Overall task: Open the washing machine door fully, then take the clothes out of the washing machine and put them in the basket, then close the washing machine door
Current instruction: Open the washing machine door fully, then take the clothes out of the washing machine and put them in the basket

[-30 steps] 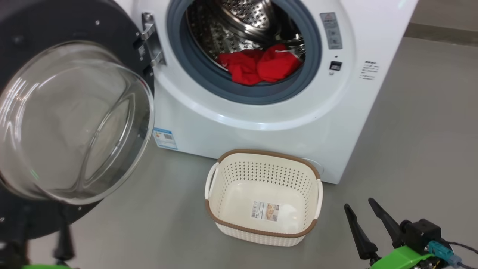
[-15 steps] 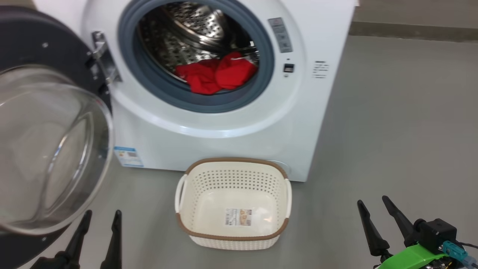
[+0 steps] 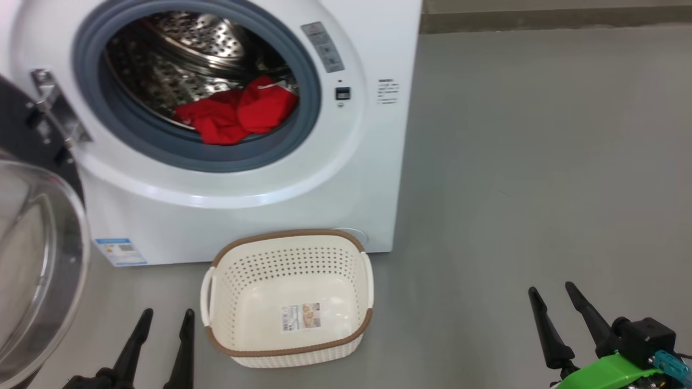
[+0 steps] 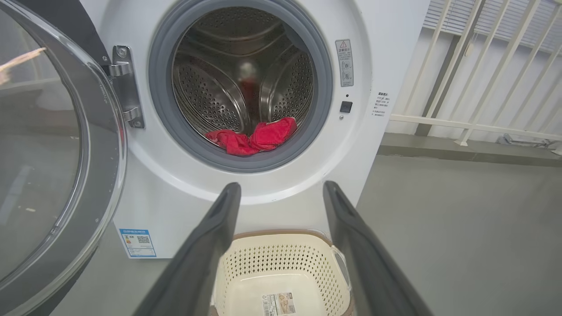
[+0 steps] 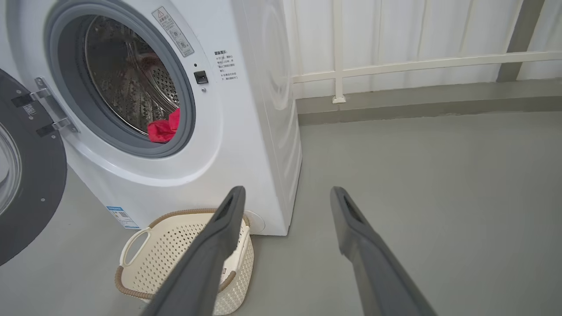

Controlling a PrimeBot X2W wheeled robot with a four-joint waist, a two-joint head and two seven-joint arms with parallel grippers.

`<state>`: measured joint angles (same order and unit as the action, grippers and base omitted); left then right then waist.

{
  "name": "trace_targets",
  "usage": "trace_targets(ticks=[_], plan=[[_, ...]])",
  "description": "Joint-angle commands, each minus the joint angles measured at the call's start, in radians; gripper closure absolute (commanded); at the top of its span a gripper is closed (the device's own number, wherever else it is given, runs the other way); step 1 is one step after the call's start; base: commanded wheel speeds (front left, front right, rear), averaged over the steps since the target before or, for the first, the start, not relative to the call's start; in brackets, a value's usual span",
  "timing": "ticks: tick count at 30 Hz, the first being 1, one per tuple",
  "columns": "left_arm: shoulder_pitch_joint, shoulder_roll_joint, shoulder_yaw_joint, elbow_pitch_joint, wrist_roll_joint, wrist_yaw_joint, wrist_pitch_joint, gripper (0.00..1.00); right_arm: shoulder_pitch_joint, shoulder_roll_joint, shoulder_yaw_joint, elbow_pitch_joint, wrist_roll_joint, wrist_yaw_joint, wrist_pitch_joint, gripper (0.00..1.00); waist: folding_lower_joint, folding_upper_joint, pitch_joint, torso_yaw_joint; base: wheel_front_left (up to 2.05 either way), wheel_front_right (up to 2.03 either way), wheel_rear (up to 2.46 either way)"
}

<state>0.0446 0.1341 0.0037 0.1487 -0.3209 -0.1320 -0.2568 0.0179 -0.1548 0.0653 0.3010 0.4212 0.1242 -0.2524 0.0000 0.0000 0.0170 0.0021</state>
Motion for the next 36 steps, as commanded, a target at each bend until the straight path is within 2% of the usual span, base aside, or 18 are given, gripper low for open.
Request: trace_targets(ticks=[1,14,36], plan=[[-0.005,0.009,0.026,-0.03,-0.005,0.001,-0.005,0.0,-0.003,-0.012,0.005,-0.029,-0.003,0.007,-0.009,0.0,0.0,0.0,0.009,-0.027,0.0,0.0,0.0],[-0.012,0.012,0.012,-0.029,-0.02,0.001,-0.005,0.0,0.01,0.0,-0.032,-0.038,-0.012,0.007,-0.009,0.0,0.0,0.0,0.013,-0.031,0.0,0.0,0.0],[-0.038,0.019,-0.024,-0.004,-0.062,0.001,-0.005,0.0,0.003,0.004,-0.023,-0.038,-0.012,0.007,-0.009,0.0,0.0,0.0,0.008,-0.01,0.06,-0.07,0.01]])
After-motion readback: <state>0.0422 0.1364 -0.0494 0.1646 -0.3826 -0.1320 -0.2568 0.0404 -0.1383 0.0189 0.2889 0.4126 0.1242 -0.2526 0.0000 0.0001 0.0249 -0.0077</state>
